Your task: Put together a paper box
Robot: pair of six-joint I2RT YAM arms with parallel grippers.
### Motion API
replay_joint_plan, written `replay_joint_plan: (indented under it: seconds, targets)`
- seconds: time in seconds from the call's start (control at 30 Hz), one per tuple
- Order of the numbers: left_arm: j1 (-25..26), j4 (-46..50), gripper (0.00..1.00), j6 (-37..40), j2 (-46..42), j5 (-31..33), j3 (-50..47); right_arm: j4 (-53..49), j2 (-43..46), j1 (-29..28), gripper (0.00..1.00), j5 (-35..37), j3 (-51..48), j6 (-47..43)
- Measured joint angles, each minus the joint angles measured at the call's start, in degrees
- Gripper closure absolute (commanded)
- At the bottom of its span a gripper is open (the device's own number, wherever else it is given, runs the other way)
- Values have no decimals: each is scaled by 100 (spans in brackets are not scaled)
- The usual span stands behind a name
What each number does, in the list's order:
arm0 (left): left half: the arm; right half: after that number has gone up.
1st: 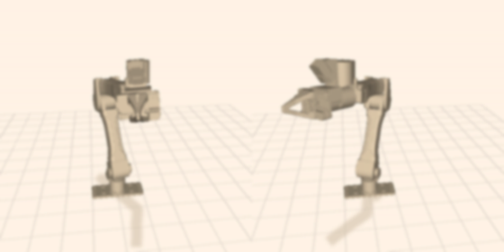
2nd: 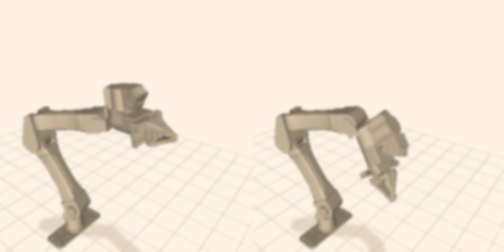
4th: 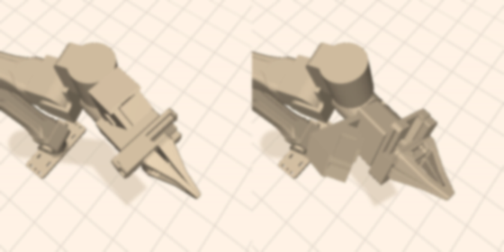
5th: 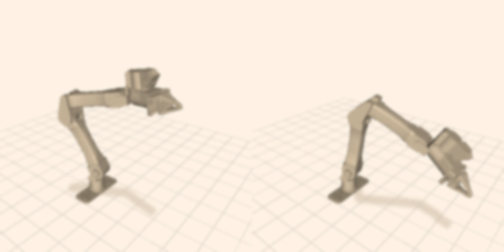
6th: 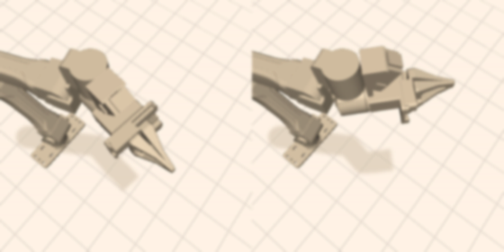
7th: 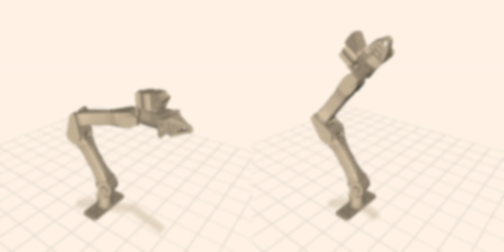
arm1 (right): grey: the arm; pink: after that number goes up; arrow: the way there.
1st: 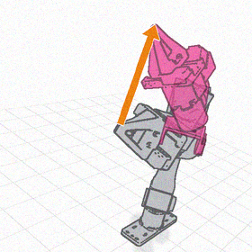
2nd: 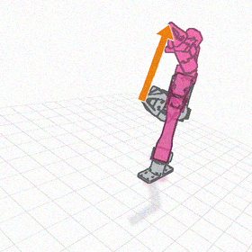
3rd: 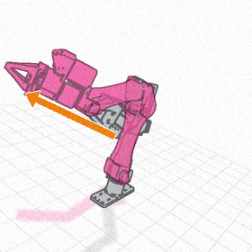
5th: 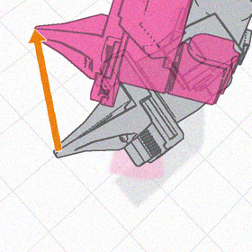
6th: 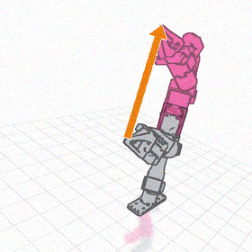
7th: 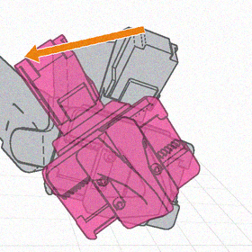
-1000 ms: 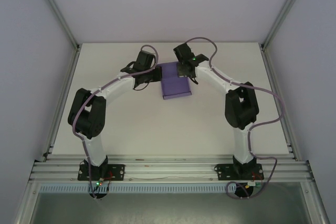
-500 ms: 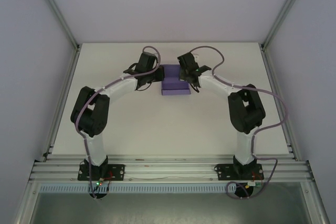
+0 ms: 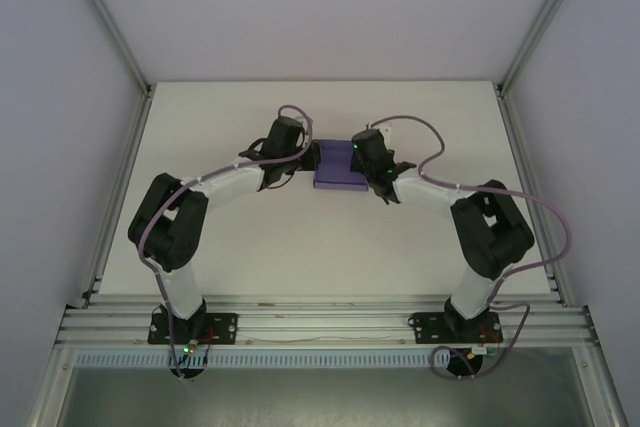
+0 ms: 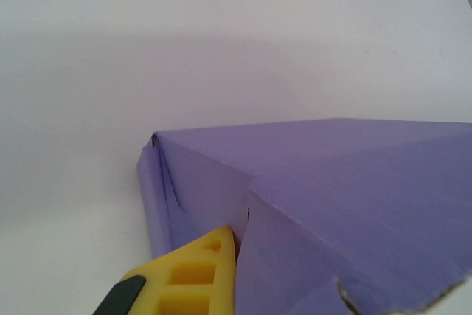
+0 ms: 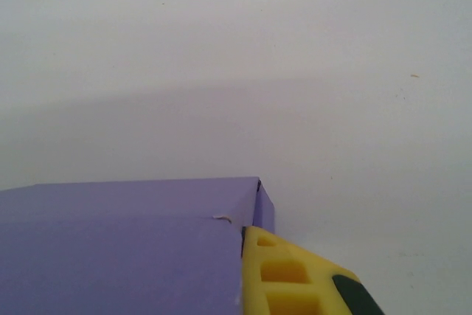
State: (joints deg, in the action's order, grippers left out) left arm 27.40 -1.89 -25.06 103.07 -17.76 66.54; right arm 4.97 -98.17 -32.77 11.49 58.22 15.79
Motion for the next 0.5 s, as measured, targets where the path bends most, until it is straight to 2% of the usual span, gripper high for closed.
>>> replay_joint_plan:
  seconds: [0.27,0.37,0.5]
  targets:
    - [74,-52,94,-2,-96,-4,-262,774,85,-76,100,74,-494,-289]
    - [85,-55,92,-2,-162,-17,-442,1119,101,-195,100,256,-717,-518]
    - [227,155,90,-2,-181,-140,-660,1506,151,-448,100,144,-946,-750]
